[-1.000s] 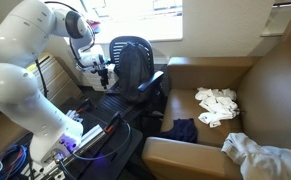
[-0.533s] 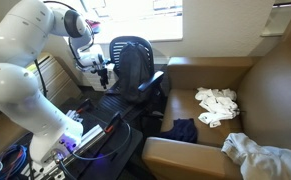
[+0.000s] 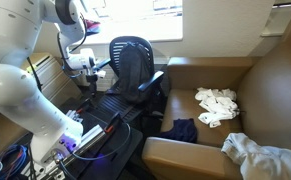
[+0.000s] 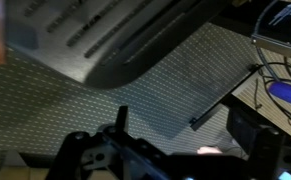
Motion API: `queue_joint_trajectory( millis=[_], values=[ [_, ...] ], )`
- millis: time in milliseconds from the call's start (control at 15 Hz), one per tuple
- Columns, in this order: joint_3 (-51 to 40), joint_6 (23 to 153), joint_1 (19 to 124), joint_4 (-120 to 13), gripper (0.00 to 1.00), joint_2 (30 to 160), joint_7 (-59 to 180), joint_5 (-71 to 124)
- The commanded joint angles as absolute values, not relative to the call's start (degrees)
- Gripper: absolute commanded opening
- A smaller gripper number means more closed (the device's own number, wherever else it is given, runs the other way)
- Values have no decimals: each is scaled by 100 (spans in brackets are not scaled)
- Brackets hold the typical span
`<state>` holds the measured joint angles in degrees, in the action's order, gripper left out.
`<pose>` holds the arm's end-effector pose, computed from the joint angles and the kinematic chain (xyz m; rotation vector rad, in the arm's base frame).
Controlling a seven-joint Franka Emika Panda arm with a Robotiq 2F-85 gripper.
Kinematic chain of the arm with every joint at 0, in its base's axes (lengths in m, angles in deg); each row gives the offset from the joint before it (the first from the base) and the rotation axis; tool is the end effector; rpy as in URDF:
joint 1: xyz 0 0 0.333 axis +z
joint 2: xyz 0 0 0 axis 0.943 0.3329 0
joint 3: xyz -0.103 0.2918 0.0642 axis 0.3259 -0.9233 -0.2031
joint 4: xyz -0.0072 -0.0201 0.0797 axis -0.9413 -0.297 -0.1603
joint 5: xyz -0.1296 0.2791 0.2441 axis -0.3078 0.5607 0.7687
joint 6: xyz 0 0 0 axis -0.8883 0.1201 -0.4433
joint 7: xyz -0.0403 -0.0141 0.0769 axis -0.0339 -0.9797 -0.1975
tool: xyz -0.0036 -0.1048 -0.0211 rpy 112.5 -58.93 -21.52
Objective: Take the belt off the seat and put it on the back of the chair
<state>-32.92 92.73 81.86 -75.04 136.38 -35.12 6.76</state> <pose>0.3793 0.3149 -0.0363 -0.8979 -2.5714 0.4125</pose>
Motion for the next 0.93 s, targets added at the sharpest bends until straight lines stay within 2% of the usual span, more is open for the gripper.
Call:
queue_joint_trajectory(
  millis=[0,267,867],
  values=[
    [-3223,9289,8249,-7761,100,13575,-3616,801],
    [-3201,9321,8275,-7802,100,13581,-3606,791],
    [-2726,9306,8696,-5700,100,15011,-3166,984]
  ],
)
